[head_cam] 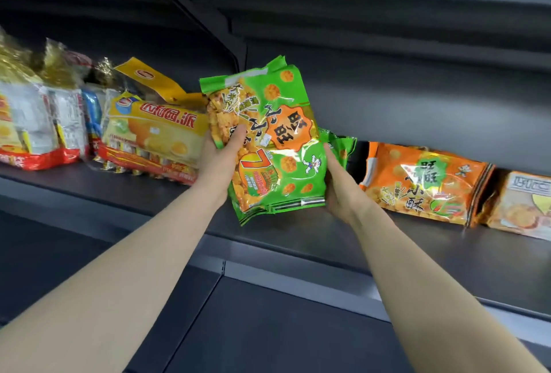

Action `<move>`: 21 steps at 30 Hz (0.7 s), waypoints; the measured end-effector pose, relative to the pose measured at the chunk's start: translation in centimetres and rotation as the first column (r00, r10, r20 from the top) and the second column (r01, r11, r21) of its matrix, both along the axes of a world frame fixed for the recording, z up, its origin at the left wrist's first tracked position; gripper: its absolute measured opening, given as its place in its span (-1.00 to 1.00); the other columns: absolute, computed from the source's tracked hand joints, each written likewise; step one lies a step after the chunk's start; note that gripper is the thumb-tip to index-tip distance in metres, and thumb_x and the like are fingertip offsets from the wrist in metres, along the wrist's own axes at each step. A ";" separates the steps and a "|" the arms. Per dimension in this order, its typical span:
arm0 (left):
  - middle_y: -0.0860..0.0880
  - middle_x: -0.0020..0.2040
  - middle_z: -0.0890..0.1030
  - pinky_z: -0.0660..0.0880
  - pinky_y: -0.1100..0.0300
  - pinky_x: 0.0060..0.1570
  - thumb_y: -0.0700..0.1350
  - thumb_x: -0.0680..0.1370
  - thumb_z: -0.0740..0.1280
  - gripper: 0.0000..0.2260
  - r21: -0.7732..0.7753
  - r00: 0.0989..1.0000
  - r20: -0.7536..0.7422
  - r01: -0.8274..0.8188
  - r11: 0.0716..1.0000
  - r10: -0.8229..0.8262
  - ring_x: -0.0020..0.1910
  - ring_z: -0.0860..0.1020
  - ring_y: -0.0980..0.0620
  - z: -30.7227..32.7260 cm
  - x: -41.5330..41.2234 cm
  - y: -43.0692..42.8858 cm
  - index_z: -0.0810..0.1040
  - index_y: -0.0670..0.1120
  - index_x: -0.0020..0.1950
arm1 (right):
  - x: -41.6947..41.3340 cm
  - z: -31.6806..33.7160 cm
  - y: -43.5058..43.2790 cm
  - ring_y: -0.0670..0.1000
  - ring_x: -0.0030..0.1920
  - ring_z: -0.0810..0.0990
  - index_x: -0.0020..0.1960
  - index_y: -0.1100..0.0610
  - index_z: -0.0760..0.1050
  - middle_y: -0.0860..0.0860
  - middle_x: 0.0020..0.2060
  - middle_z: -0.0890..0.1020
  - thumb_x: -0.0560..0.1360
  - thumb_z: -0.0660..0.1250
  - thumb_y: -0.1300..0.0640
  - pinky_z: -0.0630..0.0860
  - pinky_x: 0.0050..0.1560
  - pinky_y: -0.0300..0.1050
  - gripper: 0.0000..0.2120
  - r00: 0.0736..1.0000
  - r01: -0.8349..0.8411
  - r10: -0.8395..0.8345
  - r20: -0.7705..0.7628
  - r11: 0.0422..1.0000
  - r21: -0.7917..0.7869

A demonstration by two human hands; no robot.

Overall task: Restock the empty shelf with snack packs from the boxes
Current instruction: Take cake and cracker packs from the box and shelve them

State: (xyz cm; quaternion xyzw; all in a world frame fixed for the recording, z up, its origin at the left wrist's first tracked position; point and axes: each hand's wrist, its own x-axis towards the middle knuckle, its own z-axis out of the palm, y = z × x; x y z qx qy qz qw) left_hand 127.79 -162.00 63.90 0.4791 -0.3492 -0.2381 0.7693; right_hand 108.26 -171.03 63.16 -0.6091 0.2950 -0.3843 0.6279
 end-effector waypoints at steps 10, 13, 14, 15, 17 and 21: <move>0.07 0.19 0.59 0.52 0.12 0.14 0.05 0.46 0.51 -0.52 0.052 0.984 0.104 0.137 0.989 -0.141 0.16 0.58 0.07 -0.8 -4.0 -4.7 0.42 0.02 0.30 | -6.8 -0.2 -2.4 0.06 0.06 0.69 0.13 0.11 0.56 0.08 0.07 0.70 0.40 0.52 0.09 0.65 -0.09 0.05 -0.66 0.957 0.220 -0.224 0.186 0.975 0.042; 0.00 0.15 0.63 0.52 0.04 0.20 0.04 0.30 0.61 -0.40 0.171 0.974 0.094 0.189 0.967 -0.207 0.17 0.60 -0.01 -2.5 -3.2 -4.9 0.50 -0.07 0.26 | -8.4 1.2 -3.7 -0.01 -0.18 0.68 -0.03 0.06 0.57 -0.01 -0.19 0.72 0.45 0.50 0.16 0.63 -0.27 -0.13 -0.85 0.938 0.340 -0.333 0.100 0.938 -0.069; -0.01 0.19 0.61 0.50 0.02 0.25 0.02 0.32 0.61 -0.38 0.203 0.971 0.107 0.188 0.961 -0.213 0.20 0.58 -0.02 -3.1 -3.0 -4.8 0.47 -0.07 0.30 | -8.7 1.6 -4.5 -0.03 -0.23 0.67 -0.07 0.05 0.58 -0.02 -0.23 0.71 0.44 0.50 0.18 0.63 -0.27 -0.15 -0.87 0.928 0.372 -0.365 0.081 0.922 -0.108; -0.03 0.26 0.56 0.47 0.00 0.29 0.02 0.34 0.60 -0.31 0.247 0.973 0.132 0.151 0.957 -0.187 0.26 0.54 -0.04 -3.6 -2.6 -4.9 0.41 -0.09 0.38 | -8.8 2.1 -5.1 -0.03 -0.26 0.66 -0.10 0.05 0.59 -0.02 -0.25 0.71 0.43 0.52 0.21 0.62 -0.22 -0.12 -0.86 0.922 0.388 -0.381 0.072 0.910 -0.148; -0.08 0.38 0.42 0.40 -0.01 0.35 0.00 0.38 0.58 -0.20 0.321 0.966 0.242 0.007 0.947 -0.089 0.36 0.43 -0.08 -4.2 -1.9 -4.7 0.25 -0.11 0.51 | -8.2 3.2 -5.8 0.01 -0.29 0.65 -0.11 0.07 0.60 0.02 -0.26 0.70 0.40 0.53 0.27 0.55 -0.18 -0.05 -0.83 0.929 0.368 -0.365 0.057 0.903 -0.220; -0.14 0.40 0.43 0.41 0.04 0.30 -0.10 0.48 0.51 -0.36 0.391 0.909 0.398 -0.049 0.919 -0.121 0.33 0.45 -0.10 -5.3 -0.8 -5.1 0.31 -0.10 0.48 | -5.3 3.9 -6.9 -0.02 -0.31 0.66 -0.08 0.07 0.57 0.01 -0.30 0.68 0.39 0.51 0.35 0.64 -0.24 -0.05 -0.76 0.938 0.322 -0.345 -0.025 0.897 -0.302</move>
